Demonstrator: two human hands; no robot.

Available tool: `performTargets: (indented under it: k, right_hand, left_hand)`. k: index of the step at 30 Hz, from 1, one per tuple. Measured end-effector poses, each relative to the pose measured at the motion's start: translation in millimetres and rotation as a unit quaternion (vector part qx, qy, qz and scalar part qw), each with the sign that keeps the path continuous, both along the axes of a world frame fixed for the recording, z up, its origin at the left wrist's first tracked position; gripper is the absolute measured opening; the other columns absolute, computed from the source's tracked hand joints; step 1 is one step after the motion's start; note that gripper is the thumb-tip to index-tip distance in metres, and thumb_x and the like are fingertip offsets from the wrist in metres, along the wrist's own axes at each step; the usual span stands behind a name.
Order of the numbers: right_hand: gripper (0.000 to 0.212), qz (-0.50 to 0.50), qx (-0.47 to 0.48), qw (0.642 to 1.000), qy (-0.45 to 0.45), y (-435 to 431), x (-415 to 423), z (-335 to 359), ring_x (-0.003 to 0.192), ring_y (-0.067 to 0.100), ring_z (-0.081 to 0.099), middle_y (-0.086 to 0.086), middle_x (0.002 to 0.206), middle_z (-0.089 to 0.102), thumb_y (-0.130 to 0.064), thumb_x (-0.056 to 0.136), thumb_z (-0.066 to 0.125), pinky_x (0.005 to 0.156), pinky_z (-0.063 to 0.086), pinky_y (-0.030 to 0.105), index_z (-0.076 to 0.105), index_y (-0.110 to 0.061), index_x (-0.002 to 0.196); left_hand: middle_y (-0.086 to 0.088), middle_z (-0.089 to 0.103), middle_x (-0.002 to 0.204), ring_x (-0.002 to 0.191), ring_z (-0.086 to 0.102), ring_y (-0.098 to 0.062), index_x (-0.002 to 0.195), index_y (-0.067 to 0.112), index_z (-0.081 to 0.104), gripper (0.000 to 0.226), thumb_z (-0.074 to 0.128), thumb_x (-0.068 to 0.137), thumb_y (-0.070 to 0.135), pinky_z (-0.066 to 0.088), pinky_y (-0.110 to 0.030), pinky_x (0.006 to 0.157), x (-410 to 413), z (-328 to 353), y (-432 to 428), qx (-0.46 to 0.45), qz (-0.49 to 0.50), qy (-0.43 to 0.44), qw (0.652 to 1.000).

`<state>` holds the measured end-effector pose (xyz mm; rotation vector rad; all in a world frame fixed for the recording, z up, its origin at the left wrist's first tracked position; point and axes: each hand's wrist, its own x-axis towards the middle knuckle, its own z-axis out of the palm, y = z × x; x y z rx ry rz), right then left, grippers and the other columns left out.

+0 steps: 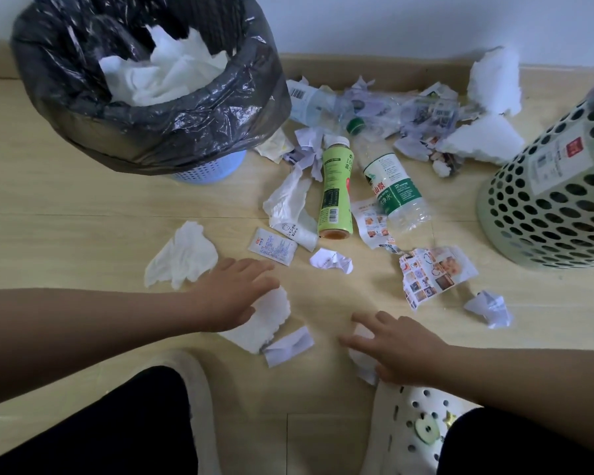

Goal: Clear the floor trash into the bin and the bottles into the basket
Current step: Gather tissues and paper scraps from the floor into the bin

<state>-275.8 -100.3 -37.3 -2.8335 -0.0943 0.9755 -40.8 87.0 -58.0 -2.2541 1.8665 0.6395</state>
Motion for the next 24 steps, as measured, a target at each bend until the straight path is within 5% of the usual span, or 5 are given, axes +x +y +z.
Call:
performTargets:
  k: [4,7,11,18,24]
  right_hand:
    - [0.043,0.087,-0.017,0.996,0.010,8,0,-14,0.059,0.014,0.059,-0.003,0.087,0.064,-0.049,0.053,0.067,0.032,0.020,0.018,0.047,-0.036,0.089]
    - [0.031,0.119,0.017,0.992,0.034,18,7,-11,0.076,0.021,0.060,0.003,0.097,0.058,-0.034,0.063,0.077,0.042,0.028,0.022,0.060,-0.029,0.088]
    - [0.032,-0.020,0.020,0.992,0.121,3,21,-16,0.117,0.026,0.047,0.011,0.129,0.040,-0.022,0.092,0.051,0.068,0.035,0.031,0.049,-0.012,0.122]
    - [0.024,-0.305,0.093,0.946,0.052,-25,48,-14,0.106,0.026,0.052,0.009,0.118,0.057,-0.023,0.096,0.043,0.076,0.039,0.031,0.052,-0.014,0.116]
    - [0.029,-0.420,0.180,0.890,0.006,-27,58,-9,0.080,0.025,0.055,0.006,0.097,0.059,-0.015,0.093,0.042,0.063,0.044,0.028,0.055,-0.024,0.117]
  left_hand:
    - [-0.005,0.047,0.140,0.123,0.052,-0.027,0.125,0.025,0.048,0.070,0.080,0.063,0.032,0.047,-0.041,0.088,-2,9,7,-0.009,-0.056,-0.018,0.998]
    - [-0.004,0.064,0.119,0.101,0.066,-0.023,0.109,0.027,0.048,0.079,0.087,0.041,0.035,0.054,-0.034,0.074,-1,9,7,-0.037,-0.101,-0.035,0.994]
    - [-0.004,0.061,0.123,0.106,0.063,-0.025,0.110,0.029,0.047,0.062,0.074,0.054,0.030,0.051,-0.035,0.083,-21,9,-3,-0.075,-0.204,-0.022,0.976]
    - [0.002,0.058,0.122,0.108,0.060,-0.024,0.102,0.037,0.061,0.052,0.080,0.054,0.035,0.051,-0.035,0.079,-50,-3,-29,0.007,-0.398,-0.056,0.916]
    - [0.008,0.064,0.105,0.091,0.062,-0.018,0.086,0.038,0.061,0.037,0.080,0.055,0.029,0.045,-0.023,0.065,-39,-12,-34,0.000,-0.392,-0.044,0.919]
